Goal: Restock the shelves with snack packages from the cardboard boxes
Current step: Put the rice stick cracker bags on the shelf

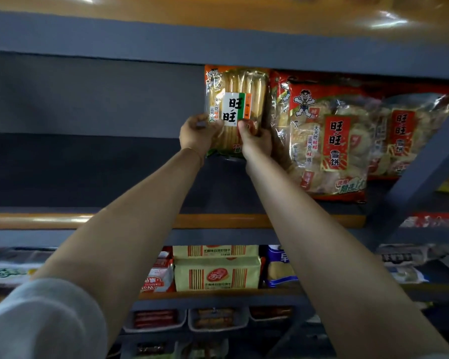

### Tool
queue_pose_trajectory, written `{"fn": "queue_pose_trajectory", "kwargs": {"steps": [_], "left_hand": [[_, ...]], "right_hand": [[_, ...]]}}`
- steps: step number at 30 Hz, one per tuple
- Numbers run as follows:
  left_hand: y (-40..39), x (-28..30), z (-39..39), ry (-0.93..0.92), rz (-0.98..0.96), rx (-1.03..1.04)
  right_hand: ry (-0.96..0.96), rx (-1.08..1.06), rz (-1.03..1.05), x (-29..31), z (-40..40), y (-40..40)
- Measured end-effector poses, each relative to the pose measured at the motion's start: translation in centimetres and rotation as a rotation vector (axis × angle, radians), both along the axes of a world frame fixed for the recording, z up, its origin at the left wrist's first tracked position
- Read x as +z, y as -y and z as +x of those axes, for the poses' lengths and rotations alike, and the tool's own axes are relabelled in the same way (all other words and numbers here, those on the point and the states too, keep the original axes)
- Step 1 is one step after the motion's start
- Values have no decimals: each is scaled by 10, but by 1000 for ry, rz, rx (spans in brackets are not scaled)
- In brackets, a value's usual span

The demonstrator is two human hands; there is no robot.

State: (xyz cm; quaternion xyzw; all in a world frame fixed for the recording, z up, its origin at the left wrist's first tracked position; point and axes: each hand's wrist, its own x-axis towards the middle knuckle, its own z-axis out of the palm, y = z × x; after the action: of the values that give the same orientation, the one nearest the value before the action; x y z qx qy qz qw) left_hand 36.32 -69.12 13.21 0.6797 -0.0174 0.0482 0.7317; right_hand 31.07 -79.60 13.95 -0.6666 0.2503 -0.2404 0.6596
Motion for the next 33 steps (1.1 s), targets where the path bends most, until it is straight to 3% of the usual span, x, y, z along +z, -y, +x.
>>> {"fn": "queue_pose_trajectory", "kwargs": {"steps": [10, 13, 17, 22, 25, 29, 33], "left_hand": [[-5, 13, -12, -16, 95, 13], [-27, 21, -32, -54, 140, -9], [-90, 33, -85, -30, 54, 28], [-230, 15, -175, 21, -26, 31], [-335, -36, -225, -127, -7, 192], [-477, -140, -307, -481, -33, 522], [-573, -198, -389, -713, -64, 760]], "right_hand": [[-65, 127, -11, 10, -22, 2], [13, 132, -2, 14, -51, -10], [165, 160, 85, 20, -92, -71], [181, 519, 64, 9, -140, -195], [40, 712, -4, -27, -162, -288], [-272, 971, -199, -128, -196, -415], [-630, 1070, -181, -209, -233, -502]]}}
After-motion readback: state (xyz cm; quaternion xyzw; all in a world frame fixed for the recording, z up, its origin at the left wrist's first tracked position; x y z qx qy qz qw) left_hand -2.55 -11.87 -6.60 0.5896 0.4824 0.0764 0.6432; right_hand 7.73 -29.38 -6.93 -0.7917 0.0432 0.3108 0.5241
